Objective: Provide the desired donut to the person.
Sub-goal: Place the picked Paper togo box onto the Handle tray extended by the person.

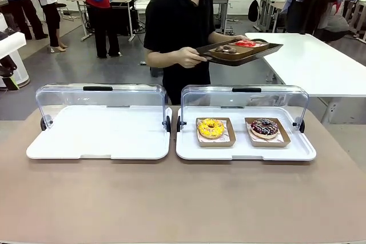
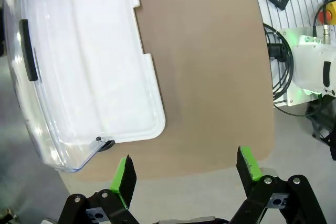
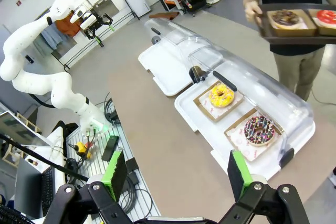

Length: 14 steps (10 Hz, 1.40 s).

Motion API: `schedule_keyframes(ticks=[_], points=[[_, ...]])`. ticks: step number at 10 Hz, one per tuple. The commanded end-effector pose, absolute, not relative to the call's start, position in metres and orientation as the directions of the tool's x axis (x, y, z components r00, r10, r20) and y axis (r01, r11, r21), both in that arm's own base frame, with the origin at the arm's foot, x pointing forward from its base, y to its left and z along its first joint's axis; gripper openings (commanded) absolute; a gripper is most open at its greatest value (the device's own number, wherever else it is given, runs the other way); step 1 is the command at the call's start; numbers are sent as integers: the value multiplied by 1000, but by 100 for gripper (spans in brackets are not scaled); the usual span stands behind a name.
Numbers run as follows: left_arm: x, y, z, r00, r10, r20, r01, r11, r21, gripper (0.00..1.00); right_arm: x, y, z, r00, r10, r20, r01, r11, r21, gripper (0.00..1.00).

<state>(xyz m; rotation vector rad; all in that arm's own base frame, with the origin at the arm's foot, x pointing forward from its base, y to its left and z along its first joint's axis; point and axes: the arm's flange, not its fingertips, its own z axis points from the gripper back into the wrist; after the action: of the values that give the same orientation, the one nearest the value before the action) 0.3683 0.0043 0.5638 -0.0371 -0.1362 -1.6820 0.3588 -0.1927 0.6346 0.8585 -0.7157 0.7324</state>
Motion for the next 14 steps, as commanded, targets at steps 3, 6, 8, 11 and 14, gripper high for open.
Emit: schedule_keyframes(ticks=[3,6,8,11,14], points=[[408,76,577,228,-591,774,972,176,-152,100,359,-191,635,538,254,804,-804,440,399,100],[410,134,540,240,-260,935,956,228,-182,100,359,-191,635,538,254,804,-804,440,399,100],[385,172,509,153,-179,972,935,344,-84,100,359,-191,635,538,254,804,-804,440,399,100],[370,201,499,144,-158,977,949,301,-91,100,359,-191,635,538,254,804,-804,440,399,100],[372,203,495,171,-186,968,973,184,-136,100,359,-191,635,538,254,804,-804,440,399,100]])
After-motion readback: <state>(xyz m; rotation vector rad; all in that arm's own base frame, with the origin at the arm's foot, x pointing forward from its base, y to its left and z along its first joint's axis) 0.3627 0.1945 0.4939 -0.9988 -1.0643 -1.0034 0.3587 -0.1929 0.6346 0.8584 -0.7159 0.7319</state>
